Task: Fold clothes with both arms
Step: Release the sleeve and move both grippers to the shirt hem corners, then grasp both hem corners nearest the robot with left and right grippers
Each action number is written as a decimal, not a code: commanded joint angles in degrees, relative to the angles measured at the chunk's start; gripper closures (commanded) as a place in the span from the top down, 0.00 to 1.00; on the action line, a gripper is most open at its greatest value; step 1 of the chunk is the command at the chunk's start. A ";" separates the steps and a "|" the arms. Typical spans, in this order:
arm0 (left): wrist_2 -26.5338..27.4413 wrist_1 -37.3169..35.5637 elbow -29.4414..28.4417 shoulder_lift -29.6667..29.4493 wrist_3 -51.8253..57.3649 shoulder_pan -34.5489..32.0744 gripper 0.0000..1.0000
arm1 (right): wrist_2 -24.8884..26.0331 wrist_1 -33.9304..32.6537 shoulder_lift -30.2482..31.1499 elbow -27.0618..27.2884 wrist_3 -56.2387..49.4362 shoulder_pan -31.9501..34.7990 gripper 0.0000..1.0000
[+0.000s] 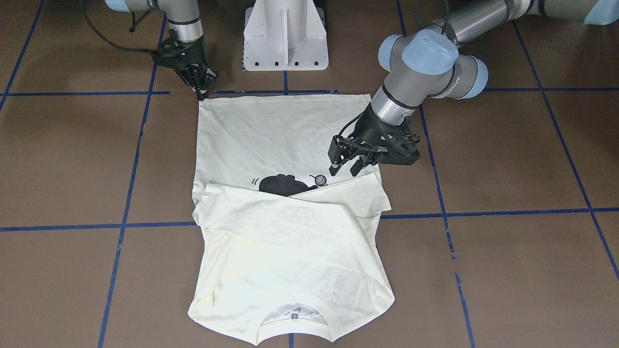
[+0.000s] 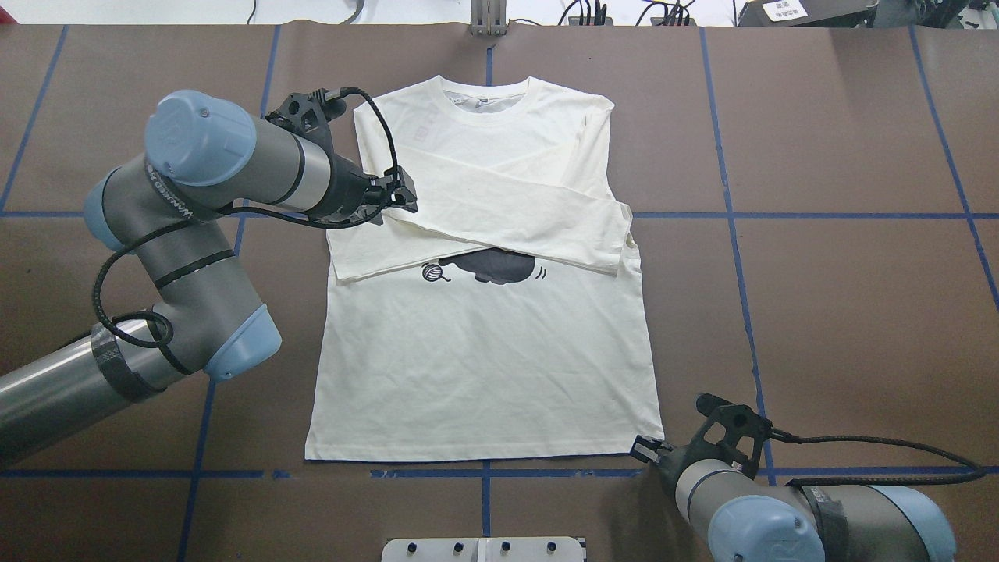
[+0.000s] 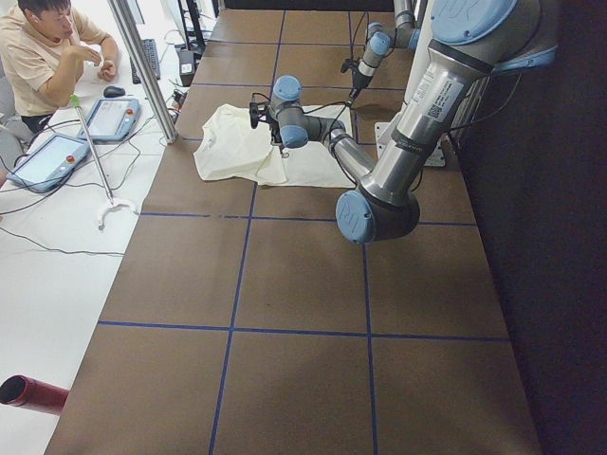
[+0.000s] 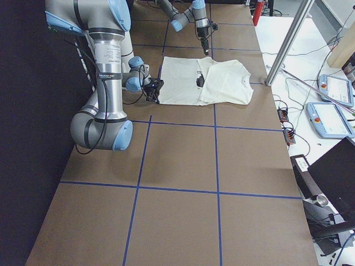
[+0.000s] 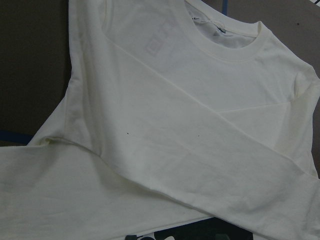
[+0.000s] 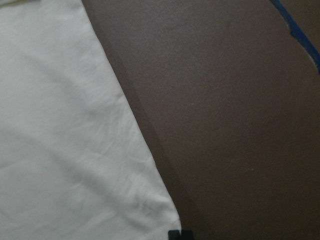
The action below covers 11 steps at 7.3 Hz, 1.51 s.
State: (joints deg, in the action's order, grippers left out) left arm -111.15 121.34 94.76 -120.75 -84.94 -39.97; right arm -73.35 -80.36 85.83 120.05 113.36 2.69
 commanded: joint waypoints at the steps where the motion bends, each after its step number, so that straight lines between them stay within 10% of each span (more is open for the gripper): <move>1: 9.29 -9.58 14.04 10.47 -7.76 6.68 0.62 | -1.08 0.03 0.56 3.16 -0.07 0.47 0.00; 2: 16.42 -15.72 19.18 14.45 -9.79 13.19 0.62 | -3.96 0.03 0.39 3.78 -0.16 1.95 0.00; 11: 16.67 -23.08 21.34 21.44 -26.42 28.11 0.52 | -5.93 0.03 0.30 3.09 -0.60 2.05 0.00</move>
State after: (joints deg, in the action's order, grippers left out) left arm -94.35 98.18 116.03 -99.42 -111.00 -12.28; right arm -79.27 -80.33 86.15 123.13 112.76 4.75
